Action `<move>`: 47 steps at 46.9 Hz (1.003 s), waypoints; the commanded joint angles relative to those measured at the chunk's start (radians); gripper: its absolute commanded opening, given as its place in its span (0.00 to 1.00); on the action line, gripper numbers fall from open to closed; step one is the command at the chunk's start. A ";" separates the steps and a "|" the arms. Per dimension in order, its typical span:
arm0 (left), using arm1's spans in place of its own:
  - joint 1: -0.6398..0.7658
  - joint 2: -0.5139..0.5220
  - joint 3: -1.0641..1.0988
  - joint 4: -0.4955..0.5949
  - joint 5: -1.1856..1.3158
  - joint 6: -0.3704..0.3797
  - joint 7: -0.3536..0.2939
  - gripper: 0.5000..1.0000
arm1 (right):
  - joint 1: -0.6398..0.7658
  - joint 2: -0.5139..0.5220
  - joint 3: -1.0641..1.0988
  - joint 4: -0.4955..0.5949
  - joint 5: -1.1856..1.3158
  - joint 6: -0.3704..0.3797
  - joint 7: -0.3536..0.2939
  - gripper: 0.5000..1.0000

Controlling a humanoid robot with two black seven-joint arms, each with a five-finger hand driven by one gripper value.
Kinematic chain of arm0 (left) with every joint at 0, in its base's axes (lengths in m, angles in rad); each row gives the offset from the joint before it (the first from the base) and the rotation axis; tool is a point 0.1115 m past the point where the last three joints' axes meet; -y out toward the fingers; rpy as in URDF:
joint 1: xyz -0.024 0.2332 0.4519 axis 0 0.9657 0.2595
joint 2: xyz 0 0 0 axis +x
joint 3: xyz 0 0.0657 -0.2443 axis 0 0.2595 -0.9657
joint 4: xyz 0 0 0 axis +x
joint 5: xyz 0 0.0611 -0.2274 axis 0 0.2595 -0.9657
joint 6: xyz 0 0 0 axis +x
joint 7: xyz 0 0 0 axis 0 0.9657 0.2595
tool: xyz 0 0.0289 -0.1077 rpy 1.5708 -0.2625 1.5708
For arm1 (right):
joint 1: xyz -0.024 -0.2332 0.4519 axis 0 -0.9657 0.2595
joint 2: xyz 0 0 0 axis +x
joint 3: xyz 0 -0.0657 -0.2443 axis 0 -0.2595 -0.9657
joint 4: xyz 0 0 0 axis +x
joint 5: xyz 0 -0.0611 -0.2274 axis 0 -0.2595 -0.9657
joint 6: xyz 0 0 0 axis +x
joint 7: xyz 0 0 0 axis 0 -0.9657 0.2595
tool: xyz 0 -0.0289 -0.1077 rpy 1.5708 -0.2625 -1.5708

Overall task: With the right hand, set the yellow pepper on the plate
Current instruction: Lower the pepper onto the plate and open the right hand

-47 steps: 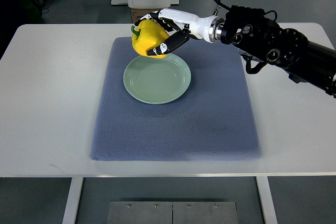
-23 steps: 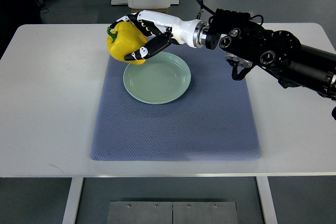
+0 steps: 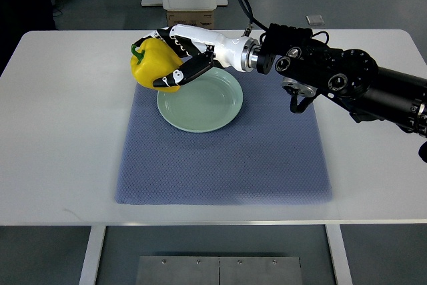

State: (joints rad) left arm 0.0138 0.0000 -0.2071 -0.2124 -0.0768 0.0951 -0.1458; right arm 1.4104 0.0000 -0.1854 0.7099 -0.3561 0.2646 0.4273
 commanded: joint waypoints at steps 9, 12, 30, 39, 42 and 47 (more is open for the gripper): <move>0.000 0.000 0.000 -0.001 0.000 0.000 0.000 1.00 | -0.039 0.000 0.000 -0.012 0.005 -0.019 -0.022 0.00; 0.000 0.000 0.000 0.001 0.000 0.000 0.000 1.00 | -0.056 0.000 0.000 -0.021 0.005 -0.024 -0.038 0.00; 0.000 0.000 0.000 -0.001 0.000 0.000 0.000 1.00 | -0.130 0.000 0.000 -0.058 0.005 -0.050 -0.127 0.01; 0.000 0.000 0.000 -0.001 0.000 0.000 0.000 1.00 | -0.139 0.000 0.000 -0.058 0.005 -0.050 -0.128 0.43; 0.000 0.000 0.000 -0.001 0.000 0.000 0.000 1.00 | -0.139 0.000 0.000 -0.058 0.005 -0.050 -0.130 0.57; 0.000 0.000 0.000 0.001 0.000 0.000 0.000 1.00 | -0.140 0.000 0.000 -0.058 0.005 -0.050 -0.137 0.76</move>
State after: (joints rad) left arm 0.0138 0.0000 -0.2074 -0.2123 -0.0767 0.0951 -0.1457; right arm 1.2704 0.0000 -0.1856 0.6517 -0.3513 0.2145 0.2963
